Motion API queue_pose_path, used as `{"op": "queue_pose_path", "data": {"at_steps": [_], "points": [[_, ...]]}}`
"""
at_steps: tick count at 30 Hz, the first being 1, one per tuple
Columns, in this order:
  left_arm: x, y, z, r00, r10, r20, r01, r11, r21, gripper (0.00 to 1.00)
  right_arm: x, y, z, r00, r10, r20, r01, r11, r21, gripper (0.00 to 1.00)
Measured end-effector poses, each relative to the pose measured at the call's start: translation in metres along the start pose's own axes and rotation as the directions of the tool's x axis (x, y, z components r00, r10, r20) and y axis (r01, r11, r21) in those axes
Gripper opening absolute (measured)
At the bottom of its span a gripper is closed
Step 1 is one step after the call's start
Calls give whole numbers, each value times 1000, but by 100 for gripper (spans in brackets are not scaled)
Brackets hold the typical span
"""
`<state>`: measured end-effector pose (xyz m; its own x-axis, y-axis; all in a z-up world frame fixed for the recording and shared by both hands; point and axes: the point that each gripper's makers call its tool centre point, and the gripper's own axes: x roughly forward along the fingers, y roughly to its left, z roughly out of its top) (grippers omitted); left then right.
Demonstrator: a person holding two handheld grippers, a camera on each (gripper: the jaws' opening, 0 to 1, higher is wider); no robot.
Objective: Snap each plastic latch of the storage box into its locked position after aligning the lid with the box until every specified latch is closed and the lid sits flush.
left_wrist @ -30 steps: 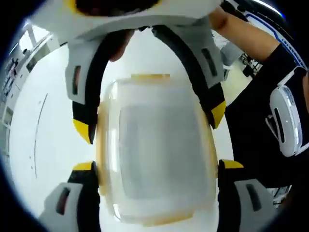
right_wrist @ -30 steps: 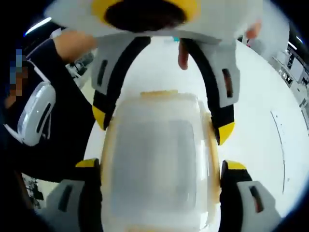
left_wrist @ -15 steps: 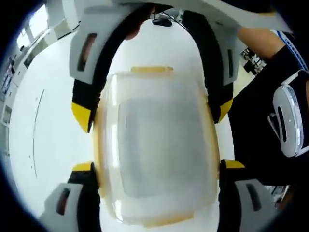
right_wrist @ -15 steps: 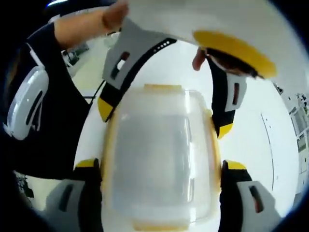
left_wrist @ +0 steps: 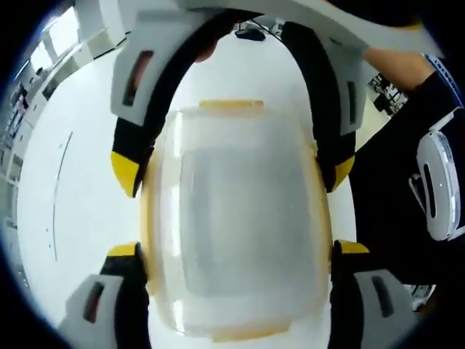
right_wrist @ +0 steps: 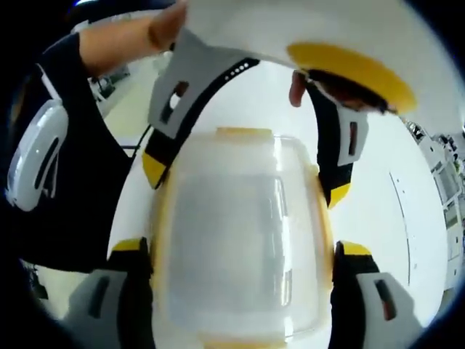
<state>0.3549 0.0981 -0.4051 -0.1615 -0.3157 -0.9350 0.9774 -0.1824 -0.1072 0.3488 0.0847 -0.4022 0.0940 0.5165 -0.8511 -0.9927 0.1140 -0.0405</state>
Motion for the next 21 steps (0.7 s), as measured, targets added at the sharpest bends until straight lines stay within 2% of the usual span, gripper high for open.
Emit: {"op": "queue_pose_path", "data": {"at_steps": [5, 11, 14, 21], "points": [[-1, -1, 0, 1000, -22, -6, 22, 1000, 14, 100, -1, 1, 0, 1000, 1, 5, -1, 1000, 7, 100], [2, -1, 0, 1000, -1, 0, 1, 1000, 2, 100, 0, 1, 0, 1000, -2, 9, 2, 1000, 10, 100], [6, -2, 0, 999, 30, -24, -30, 1000, 3, 100, 0, 0, 0, 1000, -3, 22, 3, 1000, 10, 100], [8, 0, -1, 999, 42, -35, -42, 999, 5, 100, 0, 1, 0, 1000, -4, 30, 4, 1000, 5, 100]]}}
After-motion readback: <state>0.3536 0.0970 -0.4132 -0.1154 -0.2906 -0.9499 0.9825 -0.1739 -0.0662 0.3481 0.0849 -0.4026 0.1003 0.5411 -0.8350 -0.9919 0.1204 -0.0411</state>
